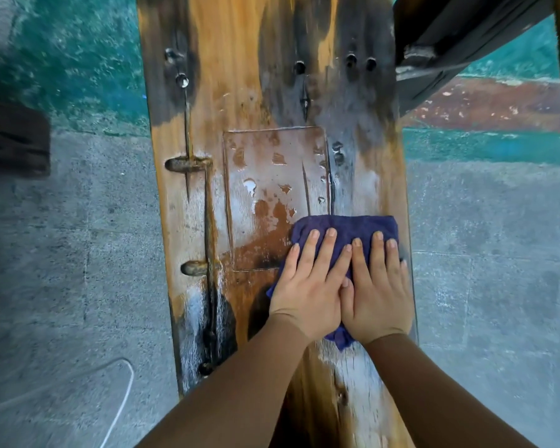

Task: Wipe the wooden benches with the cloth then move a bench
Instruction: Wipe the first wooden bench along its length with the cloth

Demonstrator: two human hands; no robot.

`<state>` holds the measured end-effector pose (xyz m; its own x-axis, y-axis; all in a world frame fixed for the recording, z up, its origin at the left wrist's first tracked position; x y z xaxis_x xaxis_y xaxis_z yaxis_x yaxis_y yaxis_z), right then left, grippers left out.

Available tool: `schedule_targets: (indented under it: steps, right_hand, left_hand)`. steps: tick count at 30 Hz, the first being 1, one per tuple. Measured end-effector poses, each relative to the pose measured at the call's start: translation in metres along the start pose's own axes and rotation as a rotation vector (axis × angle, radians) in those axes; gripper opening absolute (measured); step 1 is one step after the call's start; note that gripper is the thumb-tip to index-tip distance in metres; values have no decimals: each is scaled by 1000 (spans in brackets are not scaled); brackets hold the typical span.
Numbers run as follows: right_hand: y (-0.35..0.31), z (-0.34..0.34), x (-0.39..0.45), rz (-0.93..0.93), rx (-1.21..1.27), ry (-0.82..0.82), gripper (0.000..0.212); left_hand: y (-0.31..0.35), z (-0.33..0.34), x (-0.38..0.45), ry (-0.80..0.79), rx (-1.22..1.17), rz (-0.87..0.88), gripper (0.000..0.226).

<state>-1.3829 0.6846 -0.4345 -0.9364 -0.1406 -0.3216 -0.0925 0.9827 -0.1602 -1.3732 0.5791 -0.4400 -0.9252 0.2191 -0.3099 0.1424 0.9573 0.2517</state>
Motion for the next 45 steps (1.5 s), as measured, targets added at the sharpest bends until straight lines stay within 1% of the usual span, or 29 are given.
schedule_targets:
  steps: [14,19,21,23,26,29,31,33,37,40,45]
  right_hand:
    - [0,-2,-1,-3,41,-11,64]
    - [-9,-5,5,29,17,18,64]
    - [-23,-8,19,50,11,28,64]
    - [-49,-10,40,18,-4,28,64]
    - [-109,-5,71,-76,3,-1,64]
    - [-168,4,92,-191,5,-24,63]
    - [-196,9,101,-258,-13,-37,63]
    - [-210,11,106,-315,-32,-43,63]
    - [-211,10,109,-367,-13,-39,63]
    - [-196,3,116,-369,-4,-45,64]
    - [-128,-23,146,-265,5,-22,64]
  left_hand:
    - [-1,4,-1,37,-23,10,61]
    - [-14,-1,8,61,17,86,63]
    - [-31,-11,18,72,34,94,62]
    - [-57,-24,27,77,51,59,62]
    - [-121,-43,24,80,76,-65,63]
    - [-178,-55,8,137,64,-200,59]
    - [-202,-61,-1,169,42,-261,57]
    - [-214,-63,-5,179,34,-280,56]
    - [-216,-63,-2,159,70,-284,59]
    - [-202,-67,11,155,113,-257,60]
    - [-148,-75,71,151,59,-186,60]
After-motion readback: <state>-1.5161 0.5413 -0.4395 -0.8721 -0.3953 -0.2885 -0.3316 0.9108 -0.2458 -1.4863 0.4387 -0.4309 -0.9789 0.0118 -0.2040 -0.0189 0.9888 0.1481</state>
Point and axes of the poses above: each hand's wrist, its own x-axis towards the middle knuckle, its own z-axis out of the palm, y = z × x, the point moved 7 cm from there along x, towards the middle knuckle, and after that the axes turned 2 degrees about x, right-handed, at the moved point
